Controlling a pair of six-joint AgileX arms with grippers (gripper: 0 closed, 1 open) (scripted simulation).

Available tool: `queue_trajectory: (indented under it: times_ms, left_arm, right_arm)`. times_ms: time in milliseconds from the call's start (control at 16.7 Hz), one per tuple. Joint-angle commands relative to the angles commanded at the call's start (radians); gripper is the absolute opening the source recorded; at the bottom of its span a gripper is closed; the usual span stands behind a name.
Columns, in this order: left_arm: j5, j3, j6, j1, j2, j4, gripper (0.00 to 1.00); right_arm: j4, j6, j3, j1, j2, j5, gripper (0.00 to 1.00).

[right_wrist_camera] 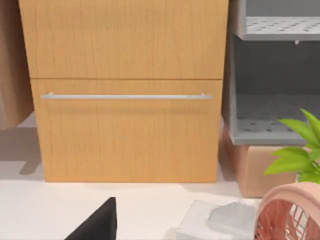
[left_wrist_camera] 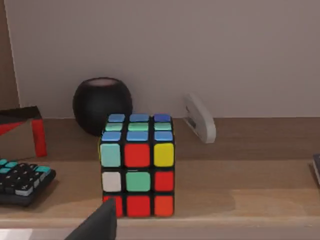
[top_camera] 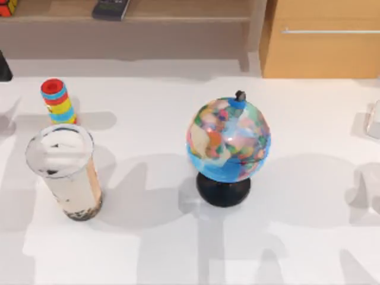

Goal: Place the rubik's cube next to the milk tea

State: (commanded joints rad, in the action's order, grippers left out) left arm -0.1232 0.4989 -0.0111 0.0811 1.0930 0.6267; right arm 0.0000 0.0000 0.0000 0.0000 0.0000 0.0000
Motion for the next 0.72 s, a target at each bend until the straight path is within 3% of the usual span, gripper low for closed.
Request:
queue_trajectory:
  times_ms: [420,720]
  left_arm:
    - [-0.058,0.252,-0.002,0.050,0.594,0.319,1.00]
    - [-0.075,0.346,-0.004,0.075,0.822,0.440,1.00]
  right_arm:
    - [0.000,0.000,0.000,0.000,0.000,0.000,1.00]
    - [0.000,0.000,0.000,0.000,0.000,0.000,1.00]
